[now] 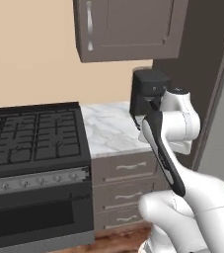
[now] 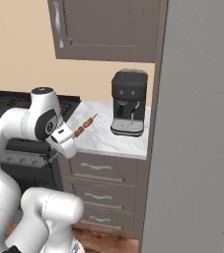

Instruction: Store the kebab skewer in the freezer for long-term storage. Close the freezer door after placing the cooked food.

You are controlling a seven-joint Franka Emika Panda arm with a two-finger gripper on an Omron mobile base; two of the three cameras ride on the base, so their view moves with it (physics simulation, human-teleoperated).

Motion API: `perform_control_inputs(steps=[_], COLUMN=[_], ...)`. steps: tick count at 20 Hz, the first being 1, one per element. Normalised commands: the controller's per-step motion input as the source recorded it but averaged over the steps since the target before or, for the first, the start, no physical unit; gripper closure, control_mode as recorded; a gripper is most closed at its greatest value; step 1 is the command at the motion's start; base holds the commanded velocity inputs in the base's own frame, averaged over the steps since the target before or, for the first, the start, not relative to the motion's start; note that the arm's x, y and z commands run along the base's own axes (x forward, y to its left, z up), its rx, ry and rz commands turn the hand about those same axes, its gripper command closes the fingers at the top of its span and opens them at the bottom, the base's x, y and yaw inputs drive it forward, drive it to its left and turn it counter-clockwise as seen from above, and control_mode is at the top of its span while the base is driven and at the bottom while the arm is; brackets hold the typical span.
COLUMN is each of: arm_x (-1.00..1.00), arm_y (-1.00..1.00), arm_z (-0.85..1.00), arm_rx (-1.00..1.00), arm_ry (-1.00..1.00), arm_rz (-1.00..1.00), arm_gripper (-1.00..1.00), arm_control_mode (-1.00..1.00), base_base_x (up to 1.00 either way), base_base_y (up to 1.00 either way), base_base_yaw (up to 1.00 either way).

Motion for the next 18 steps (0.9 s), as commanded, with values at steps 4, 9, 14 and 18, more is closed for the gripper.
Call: perform_control_inputs(steps=[4, 9, 14, 18], arm_x=[0.00, 0.00, 0.00, 0.00], arm_y=[0.00, 0.00, 0.00, 0.00], arm_z=[0.00, 0.00, 0.00, 0.00], arm_rx=[0.00, 0.00, 0.00, 0.00], arm_ry=[0.00, 0.00, 0.00, 0.00], arm_rz=[0.00, 0.00, 0.00, 0.00], arm_gripper=[1.00, 1.00, 1.00, 1.00], arm_control_mode=[1.00, 1.00, 1.00, 1.00], base_base_x=[-0.61, -0.77, -0.71, -0.41], base_base_y=[0.00, 0.00, 0.00, -0.07], base_base_yaw=[-0.02, -0.04, -0.08, -0.20])
